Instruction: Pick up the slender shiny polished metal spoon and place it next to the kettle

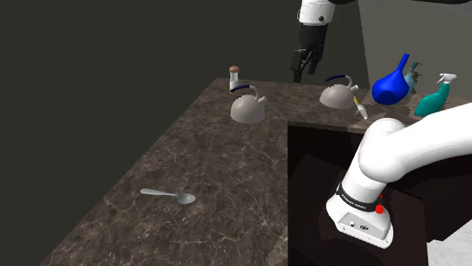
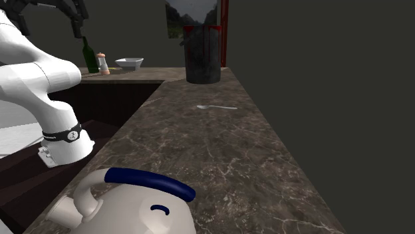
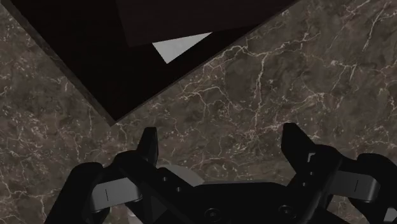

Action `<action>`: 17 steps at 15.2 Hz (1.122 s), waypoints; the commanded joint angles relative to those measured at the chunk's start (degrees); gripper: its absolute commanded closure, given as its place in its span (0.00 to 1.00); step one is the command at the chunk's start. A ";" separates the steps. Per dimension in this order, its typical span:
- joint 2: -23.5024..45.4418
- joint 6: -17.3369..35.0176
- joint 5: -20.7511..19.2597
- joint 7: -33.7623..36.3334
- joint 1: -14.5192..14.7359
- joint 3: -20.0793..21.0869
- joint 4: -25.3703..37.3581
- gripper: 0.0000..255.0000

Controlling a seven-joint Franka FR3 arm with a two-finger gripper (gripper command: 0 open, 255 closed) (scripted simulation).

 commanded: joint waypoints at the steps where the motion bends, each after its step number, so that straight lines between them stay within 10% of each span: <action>1: 0.00 0.00 0.00 0.00 0.00 0.00 0.00 0.00; 17: 12.98 26.71 9.65 7.98 7.69 10.24 -9.17 0.00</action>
